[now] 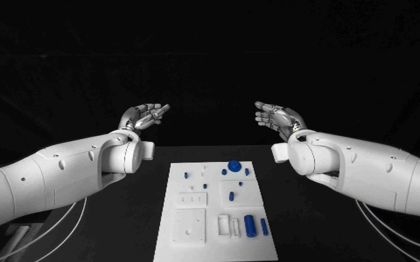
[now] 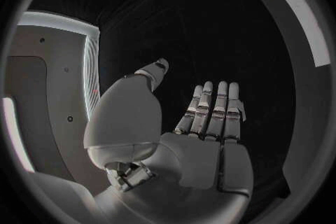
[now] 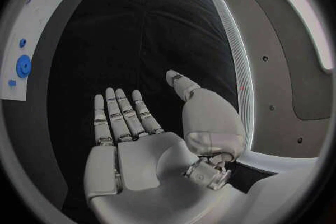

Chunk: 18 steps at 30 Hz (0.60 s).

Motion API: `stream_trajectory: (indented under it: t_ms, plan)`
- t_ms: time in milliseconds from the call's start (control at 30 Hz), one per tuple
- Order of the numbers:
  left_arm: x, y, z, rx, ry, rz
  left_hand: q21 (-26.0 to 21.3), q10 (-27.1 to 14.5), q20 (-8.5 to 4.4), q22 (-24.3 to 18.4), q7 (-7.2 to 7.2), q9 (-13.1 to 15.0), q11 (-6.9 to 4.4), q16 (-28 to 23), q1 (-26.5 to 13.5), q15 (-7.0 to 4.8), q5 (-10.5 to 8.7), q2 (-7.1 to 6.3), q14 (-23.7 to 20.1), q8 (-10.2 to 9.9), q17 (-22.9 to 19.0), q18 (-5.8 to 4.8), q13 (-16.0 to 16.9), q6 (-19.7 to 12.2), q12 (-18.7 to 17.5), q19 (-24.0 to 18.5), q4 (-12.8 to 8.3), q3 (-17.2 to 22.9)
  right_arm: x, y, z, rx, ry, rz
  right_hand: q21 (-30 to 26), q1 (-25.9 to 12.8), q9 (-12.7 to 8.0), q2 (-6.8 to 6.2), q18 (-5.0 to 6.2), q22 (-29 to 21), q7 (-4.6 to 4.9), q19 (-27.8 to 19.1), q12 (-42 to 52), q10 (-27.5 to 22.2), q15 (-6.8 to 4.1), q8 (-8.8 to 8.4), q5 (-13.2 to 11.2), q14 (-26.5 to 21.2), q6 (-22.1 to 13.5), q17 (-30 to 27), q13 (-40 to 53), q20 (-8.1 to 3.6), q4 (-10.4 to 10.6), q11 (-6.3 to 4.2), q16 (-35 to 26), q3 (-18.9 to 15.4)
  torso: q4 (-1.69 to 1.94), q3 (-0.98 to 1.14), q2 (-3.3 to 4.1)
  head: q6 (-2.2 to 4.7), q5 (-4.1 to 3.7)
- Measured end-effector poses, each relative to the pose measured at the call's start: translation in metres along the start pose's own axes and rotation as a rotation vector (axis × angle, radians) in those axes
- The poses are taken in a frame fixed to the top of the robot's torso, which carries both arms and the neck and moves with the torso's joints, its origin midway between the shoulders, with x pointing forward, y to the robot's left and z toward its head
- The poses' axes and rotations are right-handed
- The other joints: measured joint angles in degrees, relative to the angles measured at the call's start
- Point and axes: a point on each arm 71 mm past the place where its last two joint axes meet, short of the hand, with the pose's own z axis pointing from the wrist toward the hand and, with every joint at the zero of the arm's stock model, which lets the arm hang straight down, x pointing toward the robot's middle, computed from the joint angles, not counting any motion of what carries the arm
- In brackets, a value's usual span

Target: Assemble the parts on the task board

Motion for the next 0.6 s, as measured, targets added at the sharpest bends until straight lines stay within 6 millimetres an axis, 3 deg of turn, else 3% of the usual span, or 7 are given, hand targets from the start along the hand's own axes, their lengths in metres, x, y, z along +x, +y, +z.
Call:
stream_trajectory:
  t_ms: [200, 233, 333, 400, 600]
  plan:
    - [-0.006, -0.005, 0.008, -0.029, 0.025, -0.010, 0.4, 0.3, 0.00, 0.0, 0.33, 0.2, 0.35, 0.5, 0.6, 0.02, 0.00, 0.62, 0.2, 0.4, 0.3, 0.00, 0.1, 0.3, 0.0, 0.0, 0.5, -0.5, -0.010, 0.014, 0.015, 0.057, 0.096, -0.022, 0.3, 2.0, 0.6, -0.21, 0.00, 2.7, 0.05, 1.4, 0.4, 1.8, 0.47, 1.03, 0.0, 1.5, 1.4, 0.7, 0.2, 0.27, -0.8, 0.35, 1.0, 0.8, 0.00, 0.00, 0.00, -0.01, 0.00]
    - [-0.006, -0.004, 0.008, -0.035, 0.031, -0.013, 0.9, 0.8, -0.01, 0.0, 0.67, 0.4, 0.53, 1.0, 1.0, -0.06, 0.00, 1.03, 1.0, 0.6, 0.5, 0.00, 0.2, 0.7, 0.3, 0.0, 0.8, -0.8, -0.011, 0.015, 0.017, 0.069, 0.114, -0.025, 0.3, 2.5, 0.7, -0.33, 0.89, 3.0, 0.07, 1.9, 0.7, 2.5, 0.57, 1.38, 0.0, 2.1, 1.8, 0.9, 0.2, 0.24, -1.0, 0.44, 1.4, 1.0, 0.00, 0.00, 0.00, -0.01, 0.00]
    - [-0.005, -0.003, 0.008, -0.044, 0.040, -0.018, 1.6, 2.1, -0.75, 0.0, 1.55, 0.7, 0.95, 1.8, 2.1, -0.09, 0.00, 1.67, 2.5, 1.3, 0.9, 0.00, 0.4, 1.6, 0.7, 0.7, 0.6, -1.8, -0.012, 0.017, 0.019, 0.089, 0.145, -0.031, 0.6, 3.6, 1.0, -0.41, 0.89, 3.4, 0.13, 3.3, 1.0, 3.9, 0.68, 2.07, 0.0, 3.3, 3.0, 1.3, 0.3, 0.23, -1.7, 0.65, 2.2, 1.5, 0.00, 0.00, 0.00, -0.01, 0.00]
    - [-0.004, -0.003, 0.008, -0.050, 0.046, -0.022, 2.6, 3.9, -1.51, 0.0, 1.84, 0.9, 1.40, 2.8, 3.2, -0.16, 0.00, 2.71, 4.4, 1.9, 1.2, 0.00, 0.6, 3.0, 1.4, 2.2, 0.2, -3.3, -0.012, 0.018, 0.020, 0.100, 0.164, -0.034, 0.6, 4.3, 1.2, -0.65, 1.82, 3.6, 0.19, 4.4, 1.3, 5.1, 0.83, 2.62, 0.0, 4.4, 3.9, 1.6, 0.4, 0.29, -2.4, 0.76, 2.8, 1.7, -0.01, 0.00, 0.01, -0.01, 0.00]
    - [-0.003, -0.001, 0.007, -0.059, 0.082, -0.037, 5.5, 11.6, -3.19, 0.0, 2.71, 0.6, 2.10, 5.8, 8.4, -1.16, 0.22, 6.67, 12.6, 3.2, 2.1, 0.06, 1.3, 9.3, 3.7, 8.7, -2.8, -7.9, -0.017, 0.011, 0.032, 0.030, 0.173, -0.351, 1.7, 7.0, 1.9, -1.08, 3.84, 3.6, 0.78, 10.0, 2.8, 10.6, 0.29, 4.76, -0.5, 9.6, 8.3, 2.8, 0.8, 0.38, -5.0, 0.03, 5.6, 2.9, -0.01, -0.19, -0.03, -0.46, 0.40]
